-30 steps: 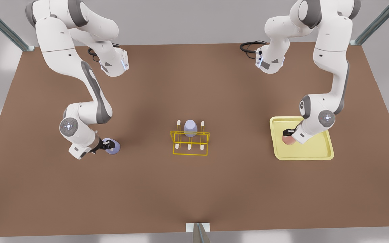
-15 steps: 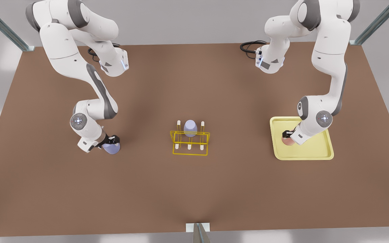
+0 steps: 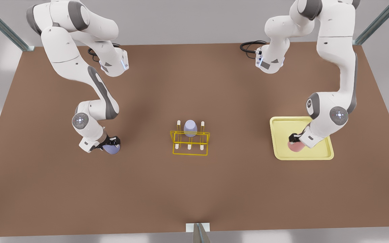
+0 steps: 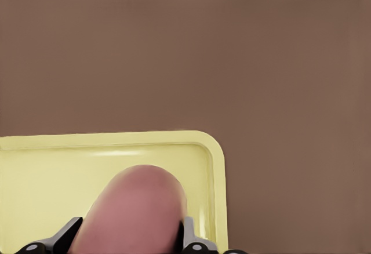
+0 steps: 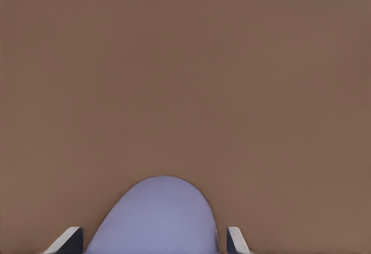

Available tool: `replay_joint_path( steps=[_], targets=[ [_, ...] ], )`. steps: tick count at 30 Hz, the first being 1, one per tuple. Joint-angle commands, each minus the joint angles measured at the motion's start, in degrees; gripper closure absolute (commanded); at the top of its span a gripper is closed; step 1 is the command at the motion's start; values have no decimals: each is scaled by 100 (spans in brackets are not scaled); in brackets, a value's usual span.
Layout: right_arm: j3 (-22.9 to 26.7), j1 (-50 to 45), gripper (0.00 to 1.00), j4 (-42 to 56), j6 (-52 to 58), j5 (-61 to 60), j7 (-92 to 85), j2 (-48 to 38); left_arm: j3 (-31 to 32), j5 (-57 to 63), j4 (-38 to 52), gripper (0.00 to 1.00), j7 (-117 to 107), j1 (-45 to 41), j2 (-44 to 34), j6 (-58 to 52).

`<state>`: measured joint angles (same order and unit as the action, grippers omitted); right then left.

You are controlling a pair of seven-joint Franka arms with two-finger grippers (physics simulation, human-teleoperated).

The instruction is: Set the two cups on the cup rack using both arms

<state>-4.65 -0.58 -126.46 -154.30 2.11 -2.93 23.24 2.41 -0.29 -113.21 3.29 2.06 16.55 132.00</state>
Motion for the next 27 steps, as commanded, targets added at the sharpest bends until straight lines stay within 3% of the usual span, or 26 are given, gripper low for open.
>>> replay_joint_path(
  steps=[1, 5, 8, 12, 15, 27],
  targets=[
    [-1, 5, 9, 8, -48, -9, -85, -4, 233, -278, 536, 19, -452, -57, 85, -1220],
    [-1, -4, 10, 60, -48, -9, -156, 14, 946, -252, 1678, 19, -1937, -162, 683, -1431],
    [-1, -4, 10, 69, -39, -9, -191, 58, 1051, -252, 3436, 19, -3176, -707, 1693, -2213],
    [-1, -4, 10, -10, -30, -9, -305, 66, 1499, -252, 4552, 18, -4425, -865, 2432, -2231],
    [-1, -4, 10, -10, -4, -9, -375, 84, 2018, -252, 4588, 19, -4425, -944, 2450, -2213],
    [-9, 58, 19, 87, 339, 0, -665, -4, 2027, -261, 5019, 18, -4697, -1929, 2915, -1950]
  ],
)
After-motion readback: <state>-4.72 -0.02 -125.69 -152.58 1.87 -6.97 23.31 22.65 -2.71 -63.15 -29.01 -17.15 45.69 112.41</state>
